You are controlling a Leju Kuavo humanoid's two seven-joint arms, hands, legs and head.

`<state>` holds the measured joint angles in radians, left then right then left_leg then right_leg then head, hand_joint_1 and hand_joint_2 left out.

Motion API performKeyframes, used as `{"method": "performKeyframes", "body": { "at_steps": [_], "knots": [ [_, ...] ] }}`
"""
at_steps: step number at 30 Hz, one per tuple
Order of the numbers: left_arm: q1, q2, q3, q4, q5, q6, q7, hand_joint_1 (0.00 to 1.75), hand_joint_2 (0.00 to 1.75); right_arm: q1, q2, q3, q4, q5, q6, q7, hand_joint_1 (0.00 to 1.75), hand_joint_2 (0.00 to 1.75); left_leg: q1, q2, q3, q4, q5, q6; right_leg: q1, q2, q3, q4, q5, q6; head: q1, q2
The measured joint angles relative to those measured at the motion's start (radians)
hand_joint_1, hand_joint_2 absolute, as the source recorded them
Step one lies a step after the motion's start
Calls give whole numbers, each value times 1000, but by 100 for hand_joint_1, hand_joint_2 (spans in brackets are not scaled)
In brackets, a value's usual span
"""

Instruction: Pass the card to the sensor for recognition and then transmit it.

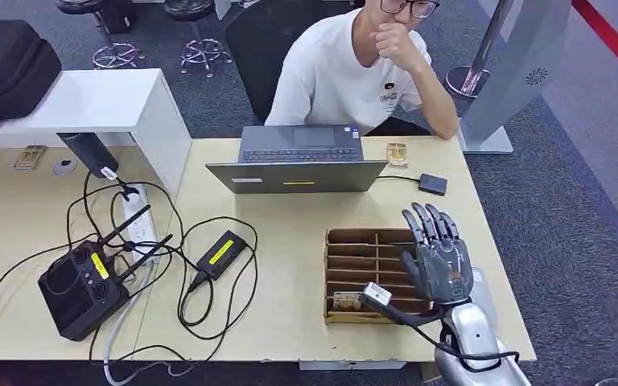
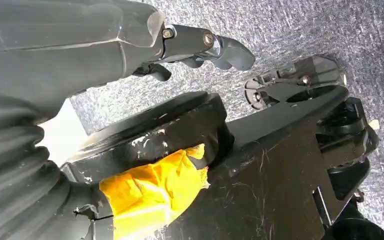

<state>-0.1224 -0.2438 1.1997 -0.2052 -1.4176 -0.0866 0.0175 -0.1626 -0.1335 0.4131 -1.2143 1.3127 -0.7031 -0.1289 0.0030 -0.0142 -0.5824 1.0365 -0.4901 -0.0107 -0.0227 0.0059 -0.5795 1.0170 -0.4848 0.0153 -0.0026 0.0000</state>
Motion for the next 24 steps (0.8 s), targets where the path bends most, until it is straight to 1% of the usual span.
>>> {"method": "performKeyframes", "body": {
  "at_steps": [13,24],
  "knots": [
    [0,1,0,0,0,0,0,0,175,0,-10,0,-1,-74,3,-17,175,175,0,0,0,0,0,0,0,0,0,0,0,0,0,0],
    [0,2,0,0,1,-1,0,0,175,11,-34,-6,-14,-84,3,-20,175,175,0,0,0,0,0,0,0,0,0,0,0,0,0,0]
  ]
}}
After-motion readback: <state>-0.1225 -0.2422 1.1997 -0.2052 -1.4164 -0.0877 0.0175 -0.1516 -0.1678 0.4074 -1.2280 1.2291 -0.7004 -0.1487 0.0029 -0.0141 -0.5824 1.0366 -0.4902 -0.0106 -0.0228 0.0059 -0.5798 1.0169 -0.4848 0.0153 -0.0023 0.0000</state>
